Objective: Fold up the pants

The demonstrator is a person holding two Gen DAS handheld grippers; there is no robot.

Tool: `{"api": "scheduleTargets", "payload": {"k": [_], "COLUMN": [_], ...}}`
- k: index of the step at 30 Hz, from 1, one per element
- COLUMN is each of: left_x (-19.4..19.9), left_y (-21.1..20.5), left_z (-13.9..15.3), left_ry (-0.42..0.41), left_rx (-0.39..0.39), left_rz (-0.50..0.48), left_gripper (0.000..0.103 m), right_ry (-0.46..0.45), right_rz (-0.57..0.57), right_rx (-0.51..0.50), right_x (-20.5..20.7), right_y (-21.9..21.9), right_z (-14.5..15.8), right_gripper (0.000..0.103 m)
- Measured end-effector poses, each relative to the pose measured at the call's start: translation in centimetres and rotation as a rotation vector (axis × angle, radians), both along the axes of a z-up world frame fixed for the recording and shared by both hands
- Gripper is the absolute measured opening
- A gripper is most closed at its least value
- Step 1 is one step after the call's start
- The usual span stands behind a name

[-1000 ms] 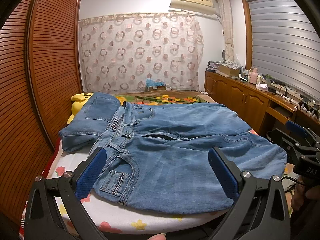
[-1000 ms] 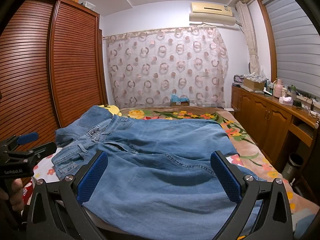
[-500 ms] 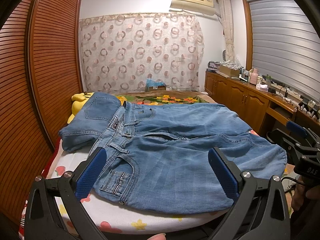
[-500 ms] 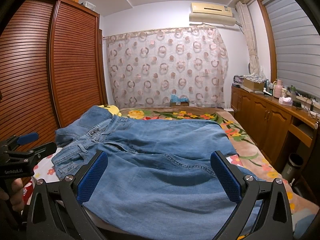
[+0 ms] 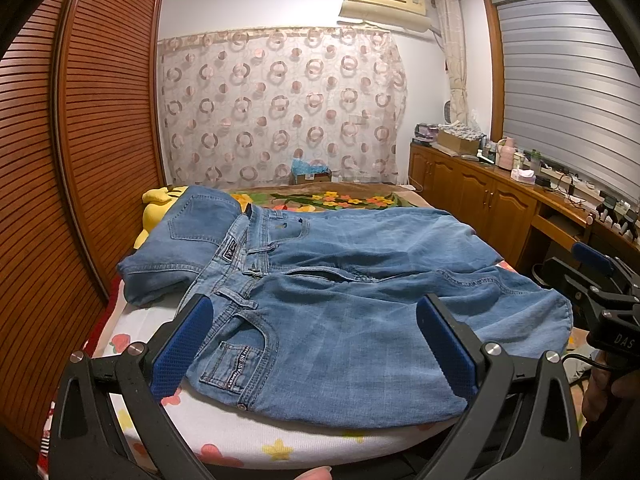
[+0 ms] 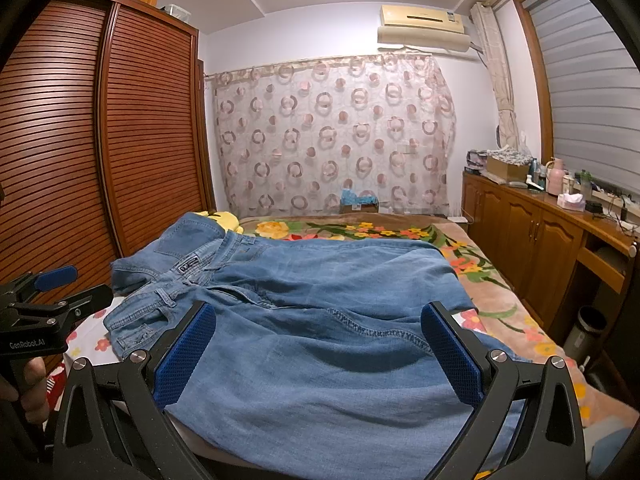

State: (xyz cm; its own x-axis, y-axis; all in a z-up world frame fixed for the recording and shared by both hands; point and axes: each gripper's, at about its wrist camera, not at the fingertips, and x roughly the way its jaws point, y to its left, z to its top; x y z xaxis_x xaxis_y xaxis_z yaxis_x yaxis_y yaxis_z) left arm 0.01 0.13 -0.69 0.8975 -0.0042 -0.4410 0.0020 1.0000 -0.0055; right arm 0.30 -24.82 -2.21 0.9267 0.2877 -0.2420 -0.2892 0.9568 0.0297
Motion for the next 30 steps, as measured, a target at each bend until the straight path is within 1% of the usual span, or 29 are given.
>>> {"api": "scheduleTargets", "payload": {"k": [6,8,30], "left_x": [0.0,-0.1,-0.5], "left_y": [-0.3,-0.6,-1.1], "left_z": [0.1,0.7,1.9], "left_ry": [-0.002,-0.004,-0.012], "left_rx": [0.002,0.004,0.006], "left_rz": [0.000,-0.002,-0.010], "left_gripper": [0.102,0.102,0.102], "right_ry": [0.003,0.003,0.007], "right_rz": [0.001,0.000,-0.001], "right_rx": [0.006,0.009,0.010], "right_x": [0.1,0.0,0.0], "right_y": [0.0,-0.2,-0.4], "right_z": [0.0,0.0,0.0], "right_gripper": [0.102,0.102,0.102]}}
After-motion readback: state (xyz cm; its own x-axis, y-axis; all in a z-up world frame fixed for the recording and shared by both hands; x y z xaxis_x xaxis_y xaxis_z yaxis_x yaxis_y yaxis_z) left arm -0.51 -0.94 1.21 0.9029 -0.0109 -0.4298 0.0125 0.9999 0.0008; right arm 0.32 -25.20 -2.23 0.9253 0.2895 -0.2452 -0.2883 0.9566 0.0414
